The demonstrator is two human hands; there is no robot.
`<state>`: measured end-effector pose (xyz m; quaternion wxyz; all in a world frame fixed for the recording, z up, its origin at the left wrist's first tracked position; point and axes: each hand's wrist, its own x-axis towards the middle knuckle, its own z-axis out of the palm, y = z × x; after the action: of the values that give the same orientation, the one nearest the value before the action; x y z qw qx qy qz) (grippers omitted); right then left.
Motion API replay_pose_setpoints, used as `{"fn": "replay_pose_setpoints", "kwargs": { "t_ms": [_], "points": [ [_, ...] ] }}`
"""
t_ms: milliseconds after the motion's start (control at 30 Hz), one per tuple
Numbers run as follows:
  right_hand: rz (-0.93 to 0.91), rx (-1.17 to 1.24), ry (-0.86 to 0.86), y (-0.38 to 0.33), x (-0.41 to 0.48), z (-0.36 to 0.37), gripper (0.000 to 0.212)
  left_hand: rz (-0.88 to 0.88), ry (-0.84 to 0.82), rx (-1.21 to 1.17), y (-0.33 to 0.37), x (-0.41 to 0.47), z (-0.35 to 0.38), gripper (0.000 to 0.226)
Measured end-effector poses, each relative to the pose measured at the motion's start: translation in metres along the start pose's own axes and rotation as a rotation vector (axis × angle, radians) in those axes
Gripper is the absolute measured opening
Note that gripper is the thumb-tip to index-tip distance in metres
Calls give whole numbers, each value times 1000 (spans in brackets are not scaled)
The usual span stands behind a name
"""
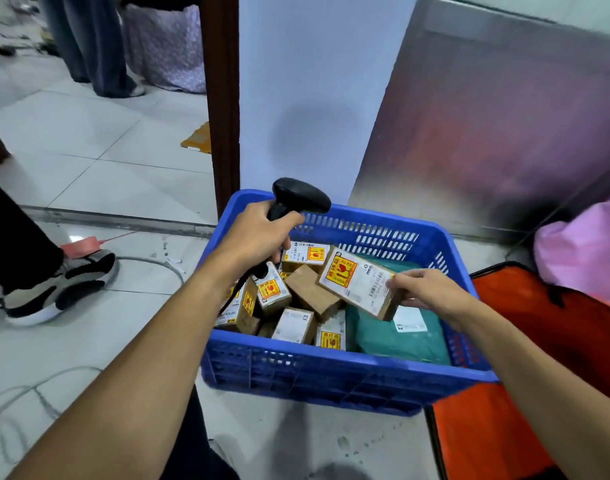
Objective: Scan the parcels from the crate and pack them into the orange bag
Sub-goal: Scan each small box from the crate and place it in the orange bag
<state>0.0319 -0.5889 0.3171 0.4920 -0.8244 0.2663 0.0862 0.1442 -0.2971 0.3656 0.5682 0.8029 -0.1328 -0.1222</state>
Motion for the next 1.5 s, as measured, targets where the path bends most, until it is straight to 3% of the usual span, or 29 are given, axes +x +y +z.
{"fn": "replay_pose_setpoints", "kwargs": {
  "t_ms": [267, 400, 533, 633, 800, 1000, 1167, 1267, 1400, 1500],
  "points": [
    [-6, 464, 198, 13, -60, -56, 29, 12, 118, -181, 13, -29, 3, 22],
    [-5, 503, 217, 18, -72, -51, 40, -32, 159, -391, 23, -52, 26, 19],
    [-50, 425, 259, 14, -66, -49, 37, -137, 91, -578, 22, -75, 54, 23],
    [-99, 327, 325, 17, -56, -50, 35, -137, 58, -532, 18, -78, 69, 22],
    [-97, 417, 399, 15, -53, -59, 30, -124, 15, -498, 19, -75, 74, 24],
    [-127, 419, 419, 21, -49, -65, 54, -138, 8, -456, 14, -70, 76, 23],
    [-146, 388, 423, 23, -51, -69, 35, -117, -20, -421, 13, -74, 80, 23],
    [-108, 424, 431, 23, -52, -72, 36, -119, -30, -413, 13, -74, 79, 24],
    [-1, 515, 362, 24, -52, -71, 45, -117, -23, -404, 12, -72, 79, 25],
    [26, 562, 258, 23, -52, -70, 38, -120, -35, -401, 12, -73, 80, 26]
  ]
}}
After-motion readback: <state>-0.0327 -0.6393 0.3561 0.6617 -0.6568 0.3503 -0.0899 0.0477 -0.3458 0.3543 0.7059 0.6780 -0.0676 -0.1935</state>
